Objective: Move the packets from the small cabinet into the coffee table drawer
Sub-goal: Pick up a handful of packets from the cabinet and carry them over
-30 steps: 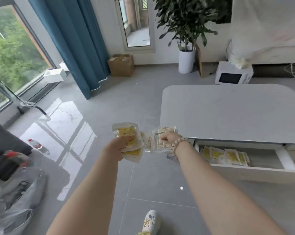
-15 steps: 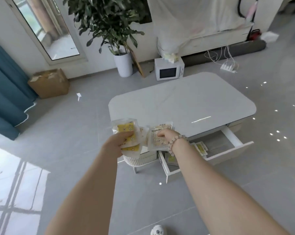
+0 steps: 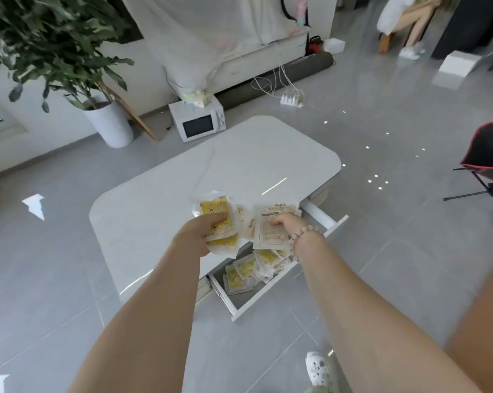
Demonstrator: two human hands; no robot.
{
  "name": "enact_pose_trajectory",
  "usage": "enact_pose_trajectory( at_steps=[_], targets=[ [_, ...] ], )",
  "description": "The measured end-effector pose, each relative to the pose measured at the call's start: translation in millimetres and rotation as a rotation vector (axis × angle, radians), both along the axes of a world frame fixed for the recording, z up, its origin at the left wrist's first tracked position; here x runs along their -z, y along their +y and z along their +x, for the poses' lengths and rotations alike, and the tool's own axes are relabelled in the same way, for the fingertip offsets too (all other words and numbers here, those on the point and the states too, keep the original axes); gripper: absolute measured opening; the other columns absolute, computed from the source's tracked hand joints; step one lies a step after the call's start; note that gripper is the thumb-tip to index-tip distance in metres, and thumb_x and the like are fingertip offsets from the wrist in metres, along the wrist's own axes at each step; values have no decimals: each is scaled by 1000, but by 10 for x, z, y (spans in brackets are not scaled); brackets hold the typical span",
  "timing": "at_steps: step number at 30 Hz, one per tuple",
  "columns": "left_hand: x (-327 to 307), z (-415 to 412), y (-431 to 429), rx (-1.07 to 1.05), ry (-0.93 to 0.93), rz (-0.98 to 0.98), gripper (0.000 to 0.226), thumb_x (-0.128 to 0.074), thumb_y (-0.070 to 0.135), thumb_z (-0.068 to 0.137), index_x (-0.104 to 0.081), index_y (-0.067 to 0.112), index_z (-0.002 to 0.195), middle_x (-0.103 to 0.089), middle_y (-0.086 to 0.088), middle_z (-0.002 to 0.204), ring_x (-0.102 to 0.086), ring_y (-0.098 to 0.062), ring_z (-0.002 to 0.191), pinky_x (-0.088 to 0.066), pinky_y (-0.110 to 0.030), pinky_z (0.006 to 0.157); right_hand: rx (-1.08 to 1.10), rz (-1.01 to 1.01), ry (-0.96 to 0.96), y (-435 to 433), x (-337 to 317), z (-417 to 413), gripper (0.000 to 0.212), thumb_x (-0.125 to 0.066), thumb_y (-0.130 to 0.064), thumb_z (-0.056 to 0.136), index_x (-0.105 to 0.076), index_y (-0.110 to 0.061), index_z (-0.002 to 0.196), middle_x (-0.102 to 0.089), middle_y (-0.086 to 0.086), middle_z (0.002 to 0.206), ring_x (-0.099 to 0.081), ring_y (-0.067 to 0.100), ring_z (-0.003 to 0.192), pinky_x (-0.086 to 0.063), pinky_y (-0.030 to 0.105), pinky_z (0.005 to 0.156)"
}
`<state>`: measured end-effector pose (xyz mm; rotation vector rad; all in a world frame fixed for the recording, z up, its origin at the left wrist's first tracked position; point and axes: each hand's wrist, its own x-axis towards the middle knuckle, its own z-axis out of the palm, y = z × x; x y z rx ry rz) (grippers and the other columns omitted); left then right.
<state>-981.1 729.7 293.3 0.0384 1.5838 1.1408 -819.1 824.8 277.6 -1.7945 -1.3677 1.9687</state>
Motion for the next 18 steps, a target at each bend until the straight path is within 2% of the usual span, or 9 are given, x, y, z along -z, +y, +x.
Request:
enact_pose_trajectory(
  at_steps=[2,5,8,10,12,14,16,18],
  targets=[
    [40,110,220,2,3,-13,10,-64,18,91,-61,10,84,-69,-6,65,-63,-21,71,-51,-33,64,40,-24,19,208,45,141,26,-63,-21,84,-66,-5,105,-64,10,102,-59,22,83,-51,34,82],
    [101,286,578,-29,7,-30,9,-65,16,89,-61,11,84,-65,-8,80,-62,-21,70,-50,-33,60,25,-52,26,571,31,312,12,-60,-18,87,-63,-7,88,-61,8,91,-58,21,79,-49,34,78],
    [112,492,1029,-33,-6,-31,8,-66,16,89,-61,10,88,-65,-8,81,-62,-22,70,-49,-33,59,-32,32,-3,1087,17,493,23,-60,-23,87,-63,-7,104,-60,10,106,-55,21,91,-47,32,80],
    [92,622,1348,-26,-12,-22,9,-66,17,89,-61,10,89,-67,-8,78,-63,-22,71,-49,-33,60,-65,63,-16,1439,-8,607,23,-58,-25,89,-59,-10,107,-57,11,111,-53,22,94,-46,34,83],
    [98,720,1621,-43,-17,-22,10,-67,17,88,-62,9,89,-70,-7,69,-63,-22,71,-50,-34,61,-113,64,-43,1743,-47,697,17,-55,-26,92,-54,-14,105,-52,9,106,-50,21,91,-43,31,76],
    [106,785,1834,-52,-20,-34,12,-67,18,88,-62,9,93,-69,-7,76,-64,-22,73,-51,-34,62,-156,68,-78,1998,-56,748,22,-54,-28,93,-56,-14,110,-53,9,99,-51,20,80,-41,28,66],
    [141,809,2019,-70,-21,-44,15,-68,18,87,-61,9,98,-68,-8,85,-64,-23,75,-51,-35,64,-198,70,-78,2217,-68,738,30,-54,-29,92,-59,-11,116,-56,11,107,-53,20,82,-43,29,72],
    [192,814,2170,-107,-21,-44,12,-68,17,87,-62,9,94,-70,-7,77,-64,-22,74,-52,-36,65,-224,61,-71,2418,-58,706,23,-55,-29,91,-60,-14,108,-57,10,113,-55,20,83,-45,30,73]
  ],
)
